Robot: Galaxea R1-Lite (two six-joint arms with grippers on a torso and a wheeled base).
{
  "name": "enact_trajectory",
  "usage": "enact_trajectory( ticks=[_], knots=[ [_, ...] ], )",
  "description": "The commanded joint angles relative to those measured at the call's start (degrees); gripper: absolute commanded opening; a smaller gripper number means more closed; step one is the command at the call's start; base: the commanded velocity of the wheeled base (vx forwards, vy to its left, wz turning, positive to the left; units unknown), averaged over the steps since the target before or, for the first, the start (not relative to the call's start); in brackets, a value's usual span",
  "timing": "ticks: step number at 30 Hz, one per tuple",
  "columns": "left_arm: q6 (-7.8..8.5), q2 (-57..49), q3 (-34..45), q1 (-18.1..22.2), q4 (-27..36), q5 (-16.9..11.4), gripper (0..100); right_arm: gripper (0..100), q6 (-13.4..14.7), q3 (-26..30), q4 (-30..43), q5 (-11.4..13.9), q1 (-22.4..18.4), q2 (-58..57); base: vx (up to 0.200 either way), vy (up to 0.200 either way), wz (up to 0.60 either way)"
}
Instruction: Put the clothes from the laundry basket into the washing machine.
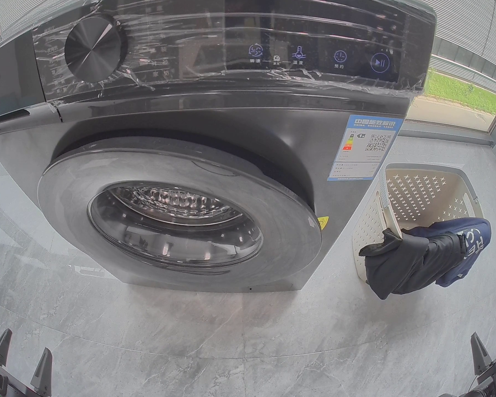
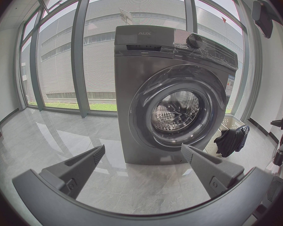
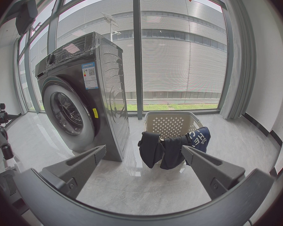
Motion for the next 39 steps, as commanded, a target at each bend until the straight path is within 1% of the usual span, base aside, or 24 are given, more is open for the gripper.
enact_trajectory(
  ticks=[1,23,39],
  knots=[
    [-0.01,-0.68,1.01,0.01,-0.02,0.04,100,100,0.00,1.01,-0.02,0.01,0.02,-1.04,0.000,0.200,0.00],
    [-0.01,-0.68,1.01,0.01,-0.02,0.13,100,100,0.00,1.01,-0.02,0.01,0.02,-1.04,0.000,0.200,0.00],
    [0.08,-0.68,1.01,0.01,-0.02,0.13,100,100,0.00,1.01,-0.02,0.01,0.02,-1.04,0.000,0.000,0.00]
  ],
)
